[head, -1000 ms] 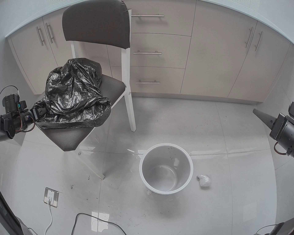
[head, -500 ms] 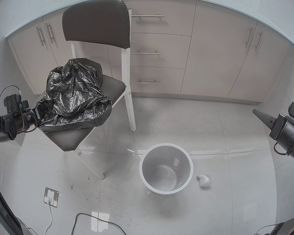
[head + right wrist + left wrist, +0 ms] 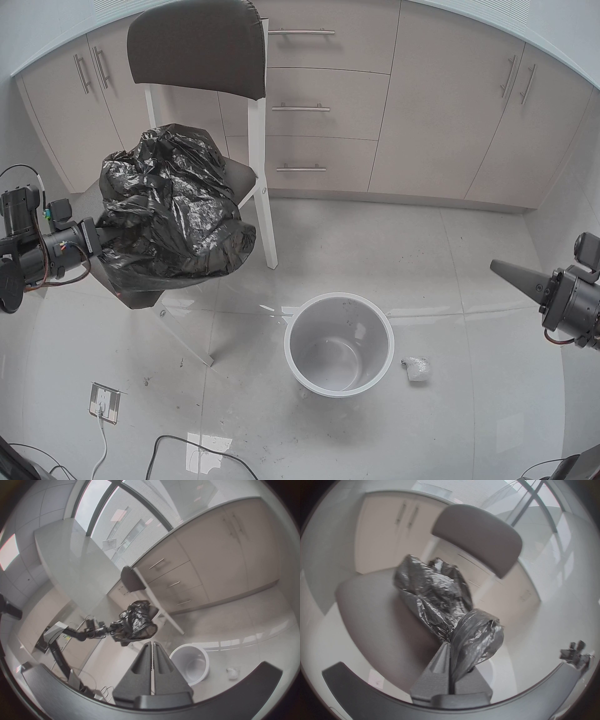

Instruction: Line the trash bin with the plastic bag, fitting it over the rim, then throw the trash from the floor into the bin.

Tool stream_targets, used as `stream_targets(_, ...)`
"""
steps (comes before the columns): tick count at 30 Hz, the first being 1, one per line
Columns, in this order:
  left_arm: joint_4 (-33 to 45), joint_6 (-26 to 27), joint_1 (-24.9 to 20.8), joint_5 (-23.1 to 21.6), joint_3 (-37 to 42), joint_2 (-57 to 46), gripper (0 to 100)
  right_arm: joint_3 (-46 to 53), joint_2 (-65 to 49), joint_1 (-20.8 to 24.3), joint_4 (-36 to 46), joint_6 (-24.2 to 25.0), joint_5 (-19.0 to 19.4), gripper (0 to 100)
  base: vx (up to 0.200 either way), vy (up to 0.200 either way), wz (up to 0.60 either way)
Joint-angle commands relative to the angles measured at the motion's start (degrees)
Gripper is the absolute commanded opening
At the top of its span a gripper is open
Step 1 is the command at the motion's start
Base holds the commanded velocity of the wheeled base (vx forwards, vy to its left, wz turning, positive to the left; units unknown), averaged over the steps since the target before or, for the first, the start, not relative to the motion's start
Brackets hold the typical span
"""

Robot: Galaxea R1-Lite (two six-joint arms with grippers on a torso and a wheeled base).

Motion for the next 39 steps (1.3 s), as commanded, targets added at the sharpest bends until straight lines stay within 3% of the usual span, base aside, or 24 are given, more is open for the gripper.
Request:
stream_targets(1,0.0,-0.3,-9.4,-3.6,6.5,-8.8,0,3.1,1.3,0.9,-0.1,-0.7,5.4,0,0.0,0.0,0.0)
stream_targets(2,0.0,-1.2,-13.8,-3.6,7.6,-9.9,0,3.7,2.7,0.9,-0.1,-2.3,6.0,0,0.0,0.0,0.0)
stream_targets(5,0.0,-6.6,-21.3,-3.6,7.8,-12.0,0,3.9,5.6,1.0,-0.1,-5.0,6.1,0,0.0,0.0,0.0)
stream_targets(7,-0.1,-9.5,-24.2,-3.7,7.4,-12.7,0,4.0,7.0,1.2,-0.2,-5.8,6.1,0,0.0,0.0,0.0)
stream_targets(8,-0.4,-13.6,-28.3,-3.7,5.9,-13.4,0,4.2,9.0,2.1,-0.5,-6.3,6.1,0,0.0,0.0,0.0)
stream_targets(16,-4.3,-23.7,-38.7,-3.5,0.7,-13.7,0,4.6,12.7,6.1,-0.6,-6.5,5.8,0,0.0,0.0,0.0)
stream_targets(20,-5.2,-27.2,-40.8,-3.3,0.1,-14.4,0,4.5,15.3,7.7,-0.6,-6.6,5.7,0,0.0,0.0,0.0)
stream_targets(23,-6.3,-37.0,-41.8,-3.4,-0.1,-15.5,0,4.6,20.1,10.7,-0.7,-9.5,5.3,0,0.0,0.0,0.0)
stream_targets(26,-8.3,-41.5,-42.1,-3.2,-0.3,-15.7,0,5.5,22.7,14.1,-1.0,-11.2,5.1,0,0.0,0.0,0.0)
stream_targets(34,-9.3,-41.8,-42.1,-3.5,-0.1,-15.6,0,7.8,31.8,22.8,-10.3,-11.5,1.5,0,0.0,0.0,0.0)
stream_targets(36,-9.3,-41.8,-42.3,-3.5,0.0,-15.6,0,8.9,36.5,26.2,-16.3,-11.6,-4.0,0,0.0,0.0,0.0)
stream_targets(38,-9.3,-41.8,-42.3,-3.5,0.0,-15.6,0,9.0,36.7,26.3,-16.7,-11.6,-4.1,0,0.0,0.0,0.0)
stream_targets(39,-9.3,-41.7,-42.2,-3.4,-0.1,-15.4,0,11.3,39.0,28.4,-23.0,-11.7,-6.7,0,0.0,0.0,0.0)
